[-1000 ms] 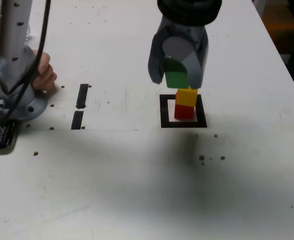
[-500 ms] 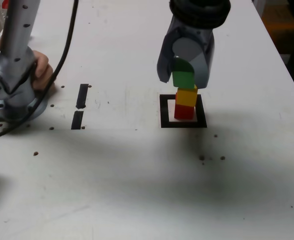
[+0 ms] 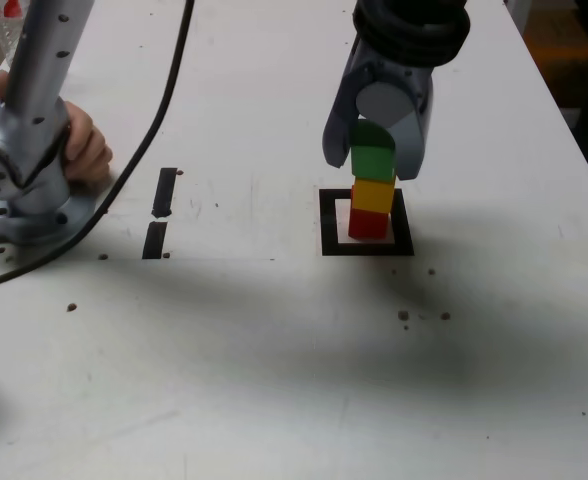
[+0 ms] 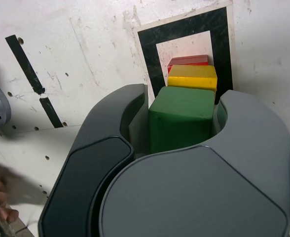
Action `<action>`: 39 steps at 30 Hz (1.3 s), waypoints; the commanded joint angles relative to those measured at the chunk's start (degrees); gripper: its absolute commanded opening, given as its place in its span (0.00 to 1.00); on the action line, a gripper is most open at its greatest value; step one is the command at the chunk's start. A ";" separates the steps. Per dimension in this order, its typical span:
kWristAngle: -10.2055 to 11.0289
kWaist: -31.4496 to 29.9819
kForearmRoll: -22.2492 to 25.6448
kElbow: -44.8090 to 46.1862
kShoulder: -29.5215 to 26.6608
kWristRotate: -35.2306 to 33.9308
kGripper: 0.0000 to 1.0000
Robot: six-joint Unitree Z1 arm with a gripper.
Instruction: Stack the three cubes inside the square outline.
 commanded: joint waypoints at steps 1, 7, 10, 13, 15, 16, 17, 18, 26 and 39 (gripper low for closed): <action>0.11 0.33 0.69 -0.01 0.30 0.21 0.28; 0.22 0.81 0.64 0.27 0.48 0.68 0.35; 0.20 0.95 0.64 0.42 0.58 0.83 0.40; 0.17 1.00 0.62 0.51 0.68 0.87 0.44; 0.13 1.00 0.59 0.53 0.76 0.89 0.48; 0.10 1.00 0.58 0.54 0.80 0.89 0.49; 0.06 1.00 0.55 0.55 0.86 0.89 0.51; 0.04 1.00 0.55 0.53 0.89 0.90 0.52; 0.10 1.00 0.38 0.14 1.08 1.03 0.55; 0.41 1.00 0.11 0.07 1.41 1.33 0.64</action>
